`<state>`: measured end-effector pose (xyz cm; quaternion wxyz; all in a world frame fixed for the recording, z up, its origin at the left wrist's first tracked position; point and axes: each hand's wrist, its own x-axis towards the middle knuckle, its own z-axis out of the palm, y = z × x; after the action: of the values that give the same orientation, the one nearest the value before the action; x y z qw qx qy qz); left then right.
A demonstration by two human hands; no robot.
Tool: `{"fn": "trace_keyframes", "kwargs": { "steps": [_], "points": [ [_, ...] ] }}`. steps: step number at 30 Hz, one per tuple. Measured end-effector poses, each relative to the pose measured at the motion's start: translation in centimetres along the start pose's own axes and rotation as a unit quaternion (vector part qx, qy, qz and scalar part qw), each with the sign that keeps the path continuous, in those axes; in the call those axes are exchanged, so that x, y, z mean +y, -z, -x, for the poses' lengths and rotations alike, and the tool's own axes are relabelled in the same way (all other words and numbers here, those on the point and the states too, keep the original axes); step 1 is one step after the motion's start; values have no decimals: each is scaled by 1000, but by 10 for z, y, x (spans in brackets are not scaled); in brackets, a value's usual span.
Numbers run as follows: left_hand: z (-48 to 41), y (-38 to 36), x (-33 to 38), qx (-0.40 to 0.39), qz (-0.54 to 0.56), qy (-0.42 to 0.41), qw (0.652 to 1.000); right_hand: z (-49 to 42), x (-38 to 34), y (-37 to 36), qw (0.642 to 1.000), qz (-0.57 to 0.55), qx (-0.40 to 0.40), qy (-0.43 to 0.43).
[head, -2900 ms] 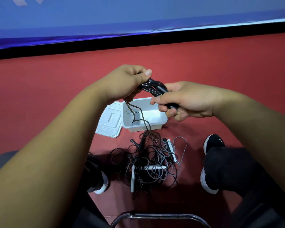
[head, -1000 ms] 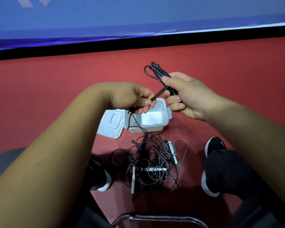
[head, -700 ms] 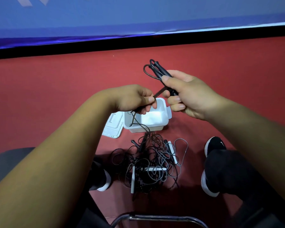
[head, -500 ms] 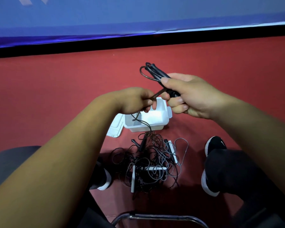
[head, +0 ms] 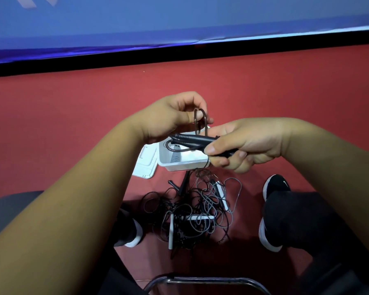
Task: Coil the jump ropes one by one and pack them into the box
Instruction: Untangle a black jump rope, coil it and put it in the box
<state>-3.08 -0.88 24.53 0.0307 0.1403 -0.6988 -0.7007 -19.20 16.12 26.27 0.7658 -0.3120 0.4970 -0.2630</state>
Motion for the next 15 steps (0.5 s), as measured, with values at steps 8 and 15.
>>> {"fn": "trace_keyframes", "kwargs": {
  "steps": [8,15],
  "points": [
    [4,-3,30,18,-196,-5,980,-13,9,13,995,57,57,-57],
    [13,-2,40,-5,-325,14,946,-26,12,38,963,104,250,-2]
  ]
}}
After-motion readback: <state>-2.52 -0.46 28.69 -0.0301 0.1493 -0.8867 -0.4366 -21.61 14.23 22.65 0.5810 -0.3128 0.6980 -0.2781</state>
